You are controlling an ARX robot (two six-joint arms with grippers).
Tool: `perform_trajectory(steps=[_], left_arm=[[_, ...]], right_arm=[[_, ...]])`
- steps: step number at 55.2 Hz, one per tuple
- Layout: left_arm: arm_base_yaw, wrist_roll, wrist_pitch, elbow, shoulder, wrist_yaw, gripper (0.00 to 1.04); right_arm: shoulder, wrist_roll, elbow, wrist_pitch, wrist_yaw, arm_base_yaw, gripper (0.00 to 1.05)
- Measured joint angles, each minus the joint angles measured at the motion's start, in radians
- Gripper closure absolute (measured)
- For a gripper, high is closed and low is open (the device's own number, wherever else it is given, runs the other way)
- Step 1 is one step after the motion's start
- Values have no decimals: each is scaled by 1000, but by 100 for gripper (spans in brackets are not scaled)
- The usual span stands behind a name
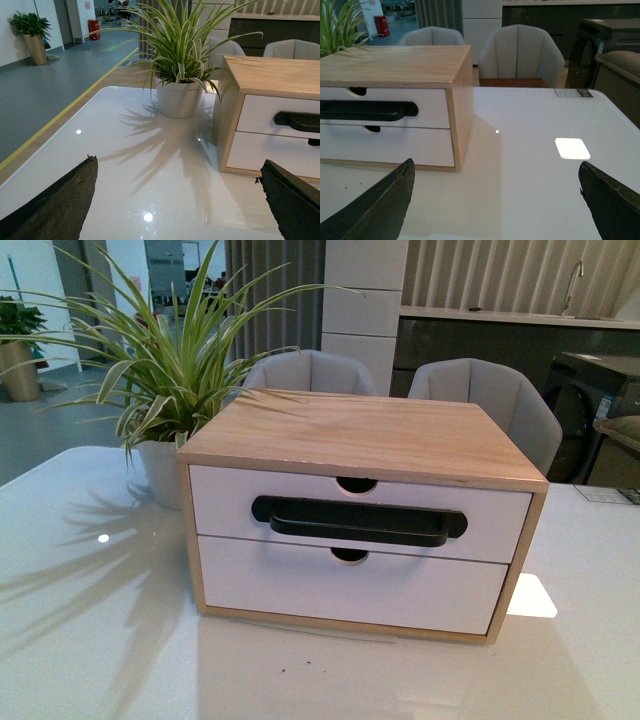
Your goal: Pull drawer
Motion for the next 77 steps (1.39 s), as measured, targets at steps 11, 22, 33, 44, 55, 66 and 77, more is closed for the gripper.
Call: perform_trajectory(steps=[11, 22, 33, 44, 55, 66, 77], left_arm=[[0, 0, 0, 0, 0, 0, 7], [0, 0, 0, 0, 0, 0, 7], [0, 0, 0, 0, 0, 0, 7], [0, 0, 0, 0, 0, 0, 7], [0, 0, 0, 0, 0, 0, 7], [0, 0, 0, 0, 0, 0, 7], [0, 0, 0, 0, 0, 0, 7]], right_arm=[[0, 0, 0, 0, 0, 0, 9], [0, 0, 0, 0, 0, 0, 9], [0, 0, 0, 0, 0, 0, 9], [0, 0, 0, 0, 0, 0, 9], [0, 0, 0, 0, 0, 0, 9], [0, 0, 0, 0, 0, 0, 9], [0, 0, 0, 0, 0, 0, 9]])
